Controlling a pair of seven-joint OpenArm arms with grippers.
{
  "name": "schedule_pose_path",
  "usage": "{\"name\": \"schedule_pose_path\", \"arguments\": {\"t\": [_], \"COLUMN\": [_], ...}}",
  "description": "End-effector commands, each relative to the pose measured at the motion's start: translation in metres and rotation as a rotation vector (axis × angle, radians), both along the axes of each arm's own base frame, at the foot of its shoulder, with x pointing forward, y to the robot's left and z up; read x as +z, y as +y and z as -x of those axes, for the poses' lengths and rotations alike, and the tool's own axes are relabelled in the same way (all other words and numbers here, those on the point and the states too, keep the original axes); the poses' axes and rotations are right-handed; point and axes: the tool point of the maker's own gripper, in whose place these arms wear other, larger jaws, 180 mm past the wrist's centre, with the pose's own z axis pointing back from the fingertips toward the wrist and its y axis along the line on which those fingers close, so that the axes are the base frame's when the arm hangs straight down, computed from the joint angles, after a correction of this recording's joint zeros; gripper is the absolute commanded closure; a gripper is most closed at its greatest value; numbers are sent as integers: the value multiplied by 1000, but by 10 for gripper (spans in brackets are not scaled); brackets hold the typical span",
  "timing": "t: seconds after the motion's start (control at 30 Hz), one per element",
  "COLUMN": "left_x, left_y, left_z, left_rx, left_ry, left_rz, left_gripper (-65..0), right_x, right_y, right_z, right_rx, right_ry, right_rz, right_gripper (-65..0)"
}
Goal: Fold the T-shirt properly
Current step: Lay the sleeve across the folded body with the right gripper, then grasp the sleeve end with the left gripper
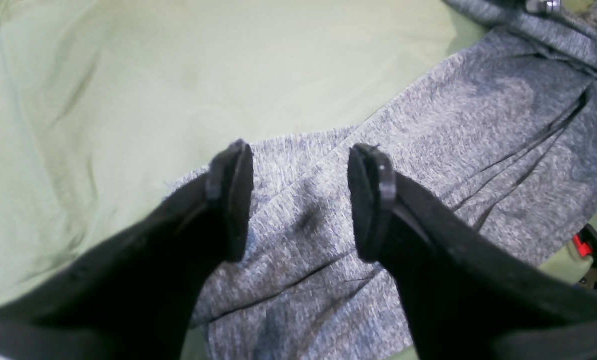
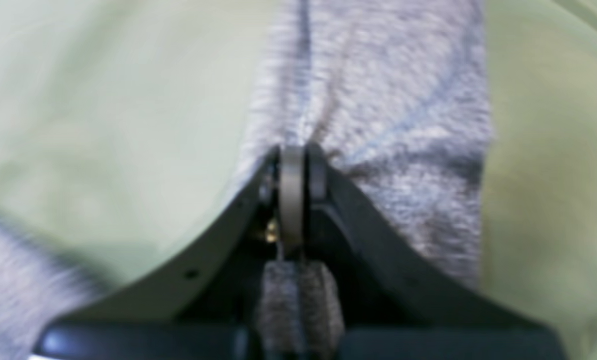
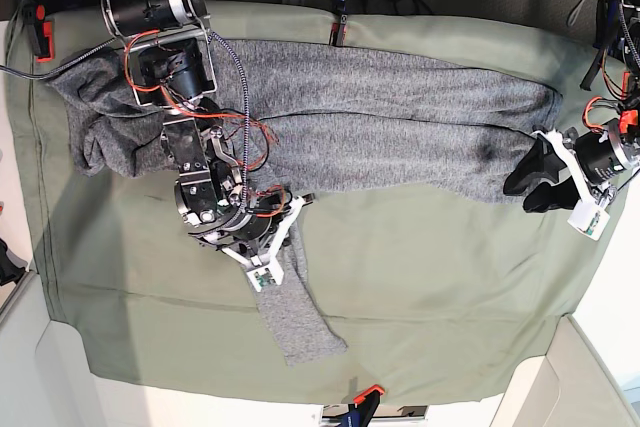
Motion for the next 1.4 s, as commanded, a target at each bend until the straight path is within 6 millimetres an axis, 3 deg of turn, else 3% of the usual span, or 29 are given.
{"name": "schedule_pose_path", "arguments": {"t": [0.0, 0.17, 0.33, 0.47, 0.53, 0.6, 0.63, 0.73, 0.83, 0.97, 1.03, 1.17, 1.37], "left_x": [19, 20, 20, 25, 27, 29, 29, 30, 34, 33, 23, -9, -42], "left_y": [2, 2, 1, 0, -1, -2, -2, -7, -17, -25, -33, -68, -112], "left_z": [-8, -9, -9, -11, -12, -13, -13, -14, -24, -54, -69, -98, -147], "left_rx": [-8, -8, -8, -7, -6, -5, -5, -3, 1, 49, 67, 44, 53], "left_ry": [-57, -60, -61, -82, -95, -103, -104, -112, -150, -209, -201, -127, -69], "left_rz": [5, 5, 8, 24, 32, 44, 50, 77, 97, 64, 64, 116, 170], "left_gripper": [-335, -335, -335, -335, -335, -335, -335, -335, -335, -335, -335, -335, -335], "right_x": [36, 70, 80, 78, 75, 73, 73, 83, 105, 119, 117, 106, 77], "right_y": [29, 73, 101, 110, 111, 111, 110, 102, 78, 23, -7, -67, -146], "right_z": [-11, 11, 50, 75, 81, 84, 86, 84, 72, 53, 48, 46, 65], "right_rx": [53, 210, 321, 347, 342, 335, 333, 302, 227, 96, 33, -92, -241], "right_ry": [-75, -86, -111, -111, -95, -84, -86, -107, -162, -171, -152, -129, -78], "right_rz": [-90, -225, -214, -237, -256, -268, -271, -284, -296, -257, -248, -272, -240], "right_gripper": [0, 0, 0, -10, -213, -363, -393, -396, -396, -396, -396, -396, -396]}}
